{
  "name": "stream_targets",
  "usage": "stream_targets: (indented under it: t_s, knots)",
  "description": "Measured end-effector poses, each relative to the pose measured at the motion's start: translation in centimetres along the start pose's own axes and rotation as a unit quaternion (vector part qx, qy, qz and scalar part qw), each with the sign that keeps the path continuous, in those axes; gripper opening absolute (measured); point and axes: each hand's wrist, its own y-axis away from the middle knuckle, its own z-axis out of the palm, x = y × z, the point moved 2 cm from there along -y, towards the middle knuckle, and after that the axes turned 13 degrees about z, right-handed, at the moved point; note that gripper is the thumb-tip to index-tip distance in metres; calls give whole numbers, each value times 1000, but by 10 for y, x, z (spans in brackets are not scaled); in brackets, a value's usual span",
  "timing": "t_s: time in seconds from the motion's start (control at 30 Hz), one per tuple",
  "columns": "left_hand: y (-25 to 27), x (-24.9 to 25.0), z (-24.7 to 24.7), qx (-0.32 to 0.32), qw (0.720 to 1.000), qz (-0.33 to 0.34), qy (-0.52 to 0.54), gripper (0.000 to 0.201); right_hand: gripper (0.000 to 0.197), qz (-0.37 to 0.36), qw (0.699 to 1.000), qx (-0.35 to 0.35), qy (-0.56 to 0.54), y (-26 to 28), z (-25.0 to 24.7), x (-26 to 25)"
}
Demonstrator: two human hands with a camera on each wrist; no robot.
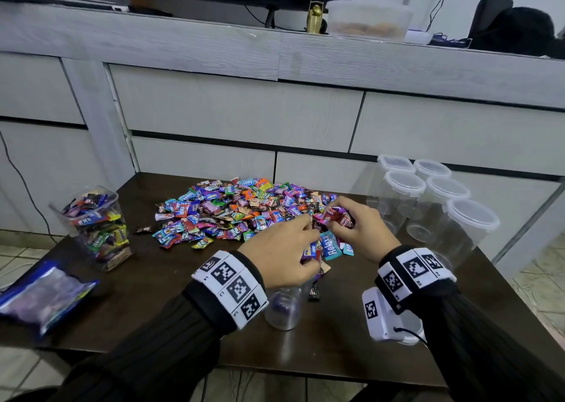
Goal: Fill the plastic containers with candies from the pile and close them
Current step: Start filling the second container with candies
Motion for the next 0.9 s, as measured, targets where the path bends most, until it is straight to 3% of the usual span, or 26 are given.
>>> stream_targets:
  t_s: [0.3,0.43,0.53,0.63,0.7,0.77,0.9]
  knots:
    - [-8,0,-12,-104,994,7,-32,29,21,-11,1000,4,10,0,-2,-6]
    - [-10,-2,-14,-121,992,21,-27,26,16,-14,1000,17,13,0,-4,-7]
    - [-6,-2,-15,-95,995,27,-16,22,15,-7,1000,14,8,0,-6,-7]
    - [1,-2,-15,8,998,38,40,18,14,-13,1000,27,-2,-2,-13,-12]
    - [8,-7,-14,100,992,30,65,27,13,-24,999,37,-7,-3,-19,-19]
    - [16,-15,-10,143,983,-9,111,53,13,-36,998,46,-25,-2,-25,-28]
    - [28,-28,2,107,951,-99,272,109,14,-72,995,39,-64,5,-21,-49]
